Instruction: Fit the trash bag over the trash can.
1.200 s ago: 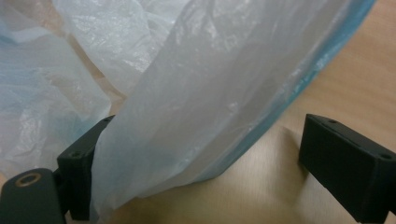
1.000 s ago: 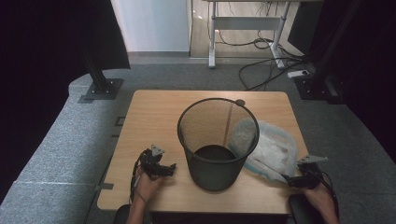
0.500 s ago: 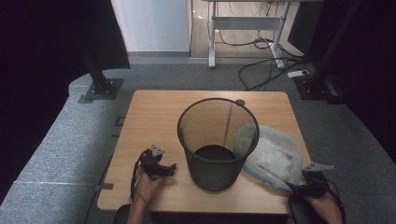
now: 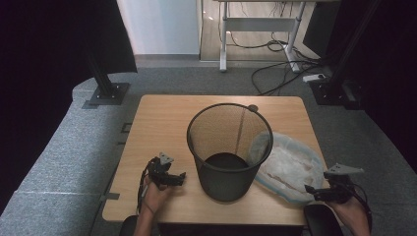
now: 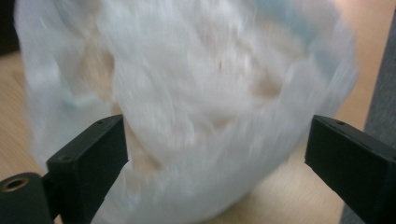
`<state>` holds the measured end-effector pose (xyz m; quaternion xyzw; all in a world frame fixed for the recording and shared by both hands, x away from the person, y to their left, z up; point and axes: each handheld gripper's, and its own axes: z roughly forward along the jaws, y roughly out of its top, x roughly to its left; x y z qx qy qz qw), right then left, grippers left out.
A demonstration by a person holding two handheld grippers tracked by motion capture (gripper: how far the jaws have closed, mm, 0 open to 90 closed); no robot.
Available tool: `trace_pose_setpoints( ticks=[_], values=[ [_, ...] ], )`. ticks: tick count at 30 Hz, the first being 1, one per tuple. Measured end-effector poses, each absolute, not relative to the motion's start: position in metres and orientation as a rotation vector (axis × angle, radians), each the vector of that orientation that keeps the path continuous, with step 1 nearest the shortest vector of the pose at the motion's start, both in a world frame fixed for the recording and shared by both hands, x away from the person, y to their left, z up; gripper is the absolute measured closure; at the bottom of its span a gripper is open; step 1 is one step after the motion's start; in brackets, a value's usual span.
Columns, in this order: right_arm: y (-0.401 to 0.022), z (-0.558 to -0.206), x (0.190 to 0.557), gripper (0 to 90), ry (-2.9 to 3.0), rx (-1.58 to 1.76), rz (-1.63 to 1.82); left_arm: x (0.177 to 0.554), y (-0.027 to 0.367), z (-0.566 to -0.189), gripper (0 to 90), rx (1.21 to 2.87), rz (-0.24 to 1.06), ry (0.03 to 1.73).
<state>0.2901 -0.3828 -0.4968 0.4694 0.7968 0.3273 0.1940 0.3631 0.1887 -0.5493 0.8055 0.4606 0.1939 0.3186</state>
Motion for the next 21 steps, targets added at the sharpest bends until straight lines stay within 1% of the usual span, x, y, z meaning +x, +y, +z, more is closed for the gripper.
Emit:
trace_pose_setpoints(
  ticks=[5,9,15,21],
  values=[
    [-0.368,-0.475,0.306,1.1,2.250,1.233,0.926,0.363,0.189,-0.549,0.0,2.119,0.509,1.210],
    [-0.348,-0.469,0.327,0.0,2.300,1.187,0.920,0.363,0.189,-0.549,0.0,2.119,0.509,1.210],
    [-0.317,-0.475,0.358,0.0,2.378,1.174,0.927,0.363,0.189,-0.549,0.0,2.120,0.509,1.209],
    [-0.299,-0.496,0.382,0.0,2.430,1.168,0.863,0.363,0.188,-0.549,0.0,2.120,0.508,1.208]
  ],
)
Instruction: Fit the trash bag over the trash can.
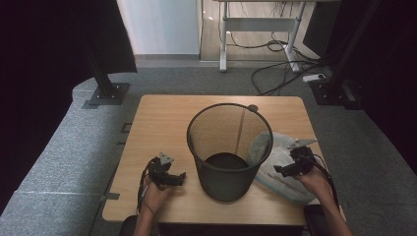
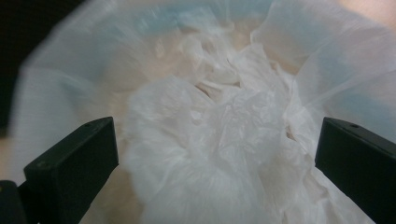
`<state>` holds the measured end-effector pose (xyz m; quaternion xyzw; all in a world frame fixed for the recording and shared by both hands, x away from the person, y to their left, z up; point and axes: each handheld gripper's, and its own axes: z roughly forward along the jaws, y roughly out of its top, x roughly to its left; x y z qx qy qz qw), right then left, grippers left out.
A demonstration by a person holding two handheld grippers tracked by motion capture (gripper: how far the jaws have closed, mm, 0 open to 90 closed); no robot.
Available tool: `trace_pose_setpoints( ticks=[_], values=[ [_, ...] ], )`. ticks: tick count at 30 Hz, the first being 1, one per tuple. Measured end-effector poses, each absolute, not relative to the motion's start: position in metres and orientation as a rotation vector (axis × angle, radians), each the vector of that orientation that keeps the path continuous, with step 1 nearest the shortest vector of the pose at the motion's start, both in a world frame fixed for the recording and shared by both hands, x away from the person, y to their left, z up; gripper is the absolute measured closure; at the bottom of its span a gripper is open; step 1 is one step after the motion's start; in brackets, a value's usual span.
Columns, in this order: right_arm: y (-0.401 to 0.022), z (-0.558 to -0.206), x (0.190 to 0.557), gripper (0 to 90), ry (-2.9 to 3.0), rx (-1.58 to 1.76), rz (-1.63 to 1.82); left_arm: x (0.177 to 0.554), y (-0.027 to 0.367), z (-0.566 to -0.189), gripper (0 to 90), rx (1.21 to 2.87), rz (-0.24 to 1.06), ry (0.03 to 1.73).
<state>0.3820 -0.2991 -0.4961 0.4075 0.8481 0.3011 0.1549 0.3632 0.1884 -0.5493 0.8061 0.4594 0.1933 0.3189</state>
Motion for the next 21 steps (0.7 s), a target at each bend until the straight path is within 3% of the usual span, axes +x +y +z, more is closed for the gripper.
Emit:
trace_pose_setpoints(
  ticks=[8,16,19,21],
  values=[
    [-0.293,-0.536,0.401,0.0,2.538,1.106,0.745,0.363,0.188,-0.549,0.0,2.122,0.508,1.207],
    [-0.298,-0.544,0.399,0.7,2.534,1.141,0.803,0.363,0.188,-0.549,0.0,2.122,0.506,1.205],
    [-0.299,-0.541,0.396,12.4,2.529,1.142,0.813,0.363,0.188,-0.549,0.0,2.123,0.506,1.204],
    [-0.302,-0.537,0.394,31.0,2.520,1.139,0.834,0.363,0.188,-0.549,0.0,2.122,0.507,1.204]
  ],
)
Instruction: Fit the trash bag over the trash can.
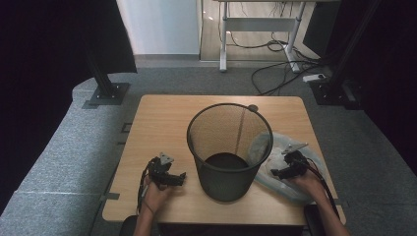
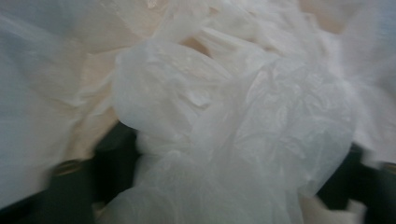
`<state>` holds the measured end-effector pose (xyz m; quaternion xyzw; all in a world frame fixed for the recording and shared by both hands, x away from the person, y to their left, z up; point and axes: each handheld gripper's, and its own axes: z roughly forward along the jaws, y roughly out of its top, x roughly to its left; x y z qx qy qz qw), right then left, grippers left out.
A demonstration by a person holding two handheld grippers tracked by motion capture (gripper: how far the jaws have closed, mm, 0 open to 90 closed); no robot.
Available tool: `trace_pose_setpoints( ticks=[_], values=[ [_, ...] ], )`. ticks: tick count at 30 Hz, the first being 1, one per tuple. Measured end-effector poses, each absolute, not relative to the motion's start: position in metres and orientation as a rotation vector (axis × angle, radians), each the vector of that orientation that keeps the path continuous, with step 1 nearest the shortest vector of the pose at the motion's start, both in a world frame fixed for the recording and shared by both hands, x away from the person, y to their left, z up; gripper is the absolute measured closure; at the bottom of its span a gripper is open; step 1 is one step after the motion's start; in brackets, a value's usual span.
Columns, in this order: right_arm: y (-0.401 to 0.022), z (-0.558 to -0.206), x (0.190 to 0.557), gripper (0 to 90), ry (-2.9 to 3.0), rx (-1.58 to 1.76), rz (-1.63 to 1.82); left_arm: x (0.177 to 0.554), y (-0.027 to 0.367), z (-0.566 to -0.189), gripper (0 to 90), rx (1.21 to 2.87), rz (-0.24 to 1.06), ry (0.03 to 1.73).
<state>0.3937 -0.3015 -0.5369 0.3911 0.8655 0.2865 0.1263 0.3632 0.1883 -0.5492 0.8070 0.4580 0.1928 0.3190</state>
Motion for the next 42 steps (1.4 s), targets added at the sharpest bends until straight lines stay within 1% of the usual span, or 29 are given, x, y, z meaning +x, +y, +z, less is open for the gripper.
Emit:
trace_pose_setpoints(
  ticks=[1,2,4,7,8,9,16,24,37,42],
  values=[
    [-0.303,-0.536,0.393,40.1,2.515,1.143,0.840,0.363,0.188,-0.549,0.0,2.122,0.507,1.204],
    [-0.305,-0.535,0.393,47.2,2.507,1.152,0.842,0.363,0.188,-0.549,0.0,2.123,0.507,1.204],
    [-0.307,-0.533,0.393,59.1,2.495,1.172,0.839,0.363,0.188,-0.549,0.0,2.121,0.507,1.204],
    [-0.308,-0.532,0.391,73.9,2.496,1.187,0.842,0.363,0.188,-0.549,0.0,2.123,0.507,1.204],
    [-0.307,-0.532,0.390,77.4,2.501,1.179,0.850,0.363,0.188,-0.549,0.0,2.122,0.507,1.203],
    [-0.307,-0.533,0.389,78.8,2.497,1.180,0.858,0.363,0.188,-0.549,0.0,2.123,0.507,1.203],
    [-0.313,-0.523,0.386,80.6,2.472,1.178,0.900,0.363,0.188,-0.549,0.0,2.122,0.506,1.203],
    [-0.322,-0.497,0.383,80.5,2.442,1.181,0.996,0.363,0.188,-0.549,0.0,2.123,0.506,1.203],
    [-0.324,-0.457,0.378,80.4,2.402,1.083,1.034,0.363,0.188,-0.549,0.0,2.123,0.505,1.203],
    [-0.326,-0.436,0.376,80.2,2.381,1.050,1.047,0.363,0.188,-0.549,0.0,2.123,0.505,1.202]
  ],
)
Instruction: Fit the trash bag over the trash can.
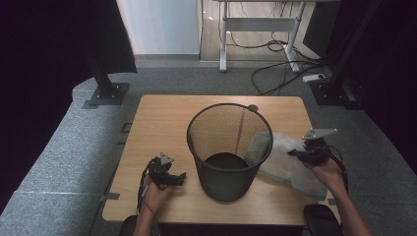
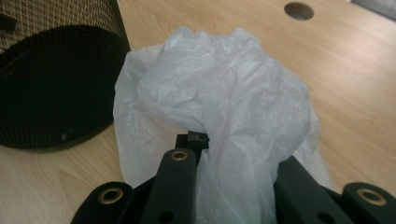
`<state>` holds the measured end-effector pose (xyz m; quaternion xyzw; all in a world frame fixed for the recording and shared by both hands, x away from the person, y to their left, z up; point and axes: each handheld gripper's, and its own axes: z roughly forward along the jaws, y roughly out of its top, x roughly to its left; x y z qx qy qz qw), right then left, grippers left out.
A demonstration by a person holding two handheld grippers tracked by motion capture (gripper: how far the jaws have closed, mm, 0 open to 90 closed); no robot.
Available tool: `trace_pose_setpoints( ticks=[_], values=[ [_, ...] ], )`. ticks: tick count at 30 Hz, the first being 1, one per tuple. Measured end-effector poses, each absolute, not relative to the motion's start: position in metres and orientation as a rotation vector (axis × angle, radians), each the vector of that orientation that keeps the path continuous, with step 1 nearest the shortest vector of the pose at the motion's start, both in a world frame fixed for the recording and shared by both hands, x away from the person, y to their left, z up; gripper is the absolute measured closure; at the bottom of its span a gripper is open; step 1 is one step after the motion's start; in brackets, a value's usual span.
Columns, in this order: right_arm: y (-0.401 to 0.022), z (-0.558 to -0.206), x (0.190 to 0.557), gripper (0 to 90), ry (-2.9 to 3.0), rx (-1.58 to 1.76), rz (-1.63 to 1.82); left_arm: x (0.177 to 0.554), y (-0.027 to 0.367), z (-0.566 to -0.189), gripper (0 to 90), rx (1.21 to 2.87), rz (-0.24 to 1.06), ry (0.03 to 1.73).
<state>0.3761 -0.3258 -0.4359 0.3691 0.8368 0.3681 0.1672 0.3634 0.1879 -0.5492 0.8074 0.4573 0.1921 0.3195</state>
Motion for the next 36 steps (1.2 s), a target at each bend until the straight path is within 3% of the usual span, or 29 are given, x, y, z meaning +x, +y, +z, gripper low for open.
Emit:
trace_pose_setpoints(
  ticks=[36],
  values=[
    [-0.352,-0.311,0.375,79.7,2.279,0.979,1.170,0.364,0.187,-0.549,0.0,2.125,0.502,1.199]
  ],
)
